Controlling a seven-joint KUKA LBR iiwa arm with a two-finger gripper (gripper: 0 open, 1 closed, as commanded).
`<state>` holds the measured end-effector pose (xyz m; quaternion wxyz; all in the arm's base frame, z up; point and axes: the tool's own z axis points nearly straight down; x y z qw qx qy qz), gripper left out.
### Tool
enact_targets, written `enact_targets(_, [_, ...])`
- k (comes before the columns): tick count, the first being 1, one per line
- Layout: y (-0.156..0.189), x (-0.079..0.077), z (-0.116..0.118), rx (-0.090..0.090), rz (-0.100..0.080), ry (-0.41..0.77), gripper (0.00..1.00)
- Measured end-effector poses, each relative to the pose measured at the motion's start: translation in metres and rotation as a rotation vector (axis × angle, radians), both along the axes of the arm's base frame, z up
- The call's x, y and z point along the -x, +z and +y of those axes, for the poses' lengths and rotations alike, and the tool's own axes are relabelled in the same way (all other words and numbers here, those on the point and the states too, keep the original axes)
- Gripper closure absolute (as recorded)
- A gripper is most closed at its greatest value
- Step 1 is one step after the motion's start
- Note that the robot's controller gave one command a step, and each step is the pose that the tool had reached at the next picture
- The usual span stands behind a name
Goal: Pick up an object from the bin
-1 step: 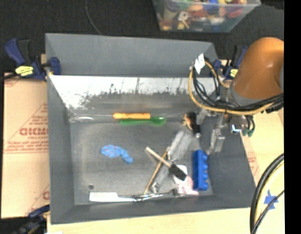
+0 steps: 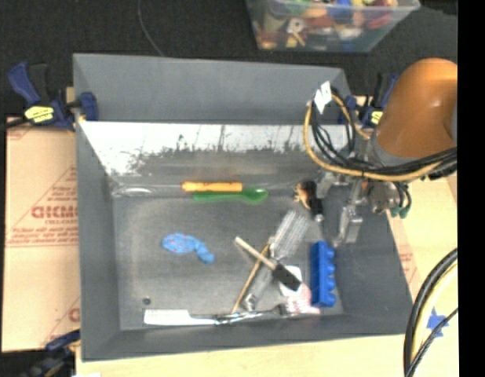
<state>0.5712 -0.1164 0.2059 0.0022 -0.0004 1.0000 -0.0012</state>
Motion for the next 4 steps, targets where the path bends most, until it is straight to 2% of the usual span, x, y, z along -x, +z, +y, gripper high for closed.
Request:
enact_targets(1, [-0.087,0.038,-0.016,0.003,-0.002,0.318,0.00])
enact_targets(2, [-0.071,0.051,-0.020,0.008,-0.007,0.648,0.00])
enact_targets(3, [-0.089,0.057,-0.017,0.004,0.003,0.795,0.00])
enact_targets(4, [-0.136,0.052,-0.004,0.005,-0.011,1.087,0.00])
